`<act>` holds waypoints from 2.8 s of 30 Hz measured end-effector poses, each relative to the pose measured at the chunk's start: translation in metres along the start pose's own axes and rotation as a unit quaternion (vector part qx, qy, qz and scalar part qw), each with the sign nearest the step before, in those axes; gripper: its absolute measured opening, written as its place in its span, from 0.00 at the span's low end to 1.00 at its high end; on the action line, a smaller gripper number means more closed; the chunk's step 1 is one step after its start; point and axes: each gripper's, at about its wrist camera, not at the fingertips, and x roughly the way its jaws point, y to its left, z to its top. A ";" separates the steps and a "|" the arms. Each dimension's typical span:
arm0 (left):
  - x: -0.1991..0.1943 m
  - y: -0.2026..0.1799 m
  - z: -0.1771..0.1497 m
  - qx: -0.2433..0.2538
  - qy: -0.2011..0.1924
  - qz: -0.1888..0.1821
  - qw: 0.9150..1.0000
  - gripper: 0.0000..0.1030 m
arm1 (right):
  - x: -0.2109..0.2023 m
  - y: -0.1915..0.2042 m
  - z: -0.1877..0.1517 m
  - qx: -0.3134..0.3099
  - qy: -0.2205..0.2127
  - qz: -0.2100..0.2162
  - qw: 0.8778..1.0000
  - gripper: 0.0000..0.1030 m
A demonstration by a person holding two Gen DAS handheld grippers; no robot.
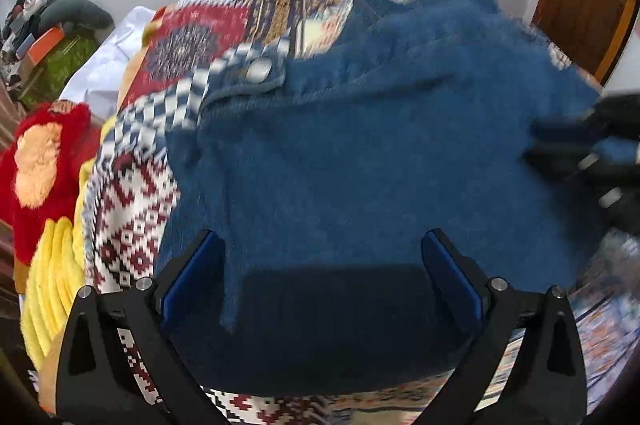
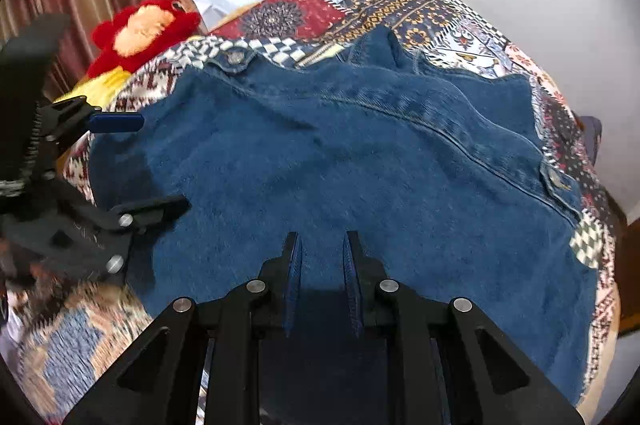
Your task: Fold large clothes
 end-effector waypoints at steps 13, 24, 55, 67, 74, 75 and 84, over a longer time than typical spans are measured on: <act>-0.017 0.052 -0.032 -0.075 -0.007 0.019 0.997 1.00 | -0.014 -0.086 -0.065 0.081 0.028 -0.078 0.993 1.00; -0.035 0.109 -0.064 -0.138 0.005 0.098 0.986 1.00 | -0.045 -0.157 -0.114 0.181 0.038 -0.100 0.978 1.00; 0.006 0.048 -0.080 -0.353 0.034 -0.297 0.887 0.99 | -0.024 -0.064 -0.057 0.170 0.025 0.025 0.985 0.99; 0.022 0.054 -0.048 -0.382 -0.049 -0.238 0.892 0.71 | -0.007 -0.057 -0.065 0.143 0.028 0.014 0.989 1.00; -0.016 0.051 -0.030 -0.344 -0.100 -0.155 0.921 0.43 | -0.015 -0.060 -0.062 0.156 0.038 0.019 0.987 1.00; -0.023 0.048 -0.025 -0.332 -0.109 -0.140 0.926 0.43 | -0.017 -0.060 -0.062 0.157 0.038 0.019 0.987 1.00; -0.125 0.037 0.000 -0.247 -0.219 -0.080 0.940 0.39 | -0.055 -0.054 -0.039 0.171 -0.004 0.032 0.985 1.00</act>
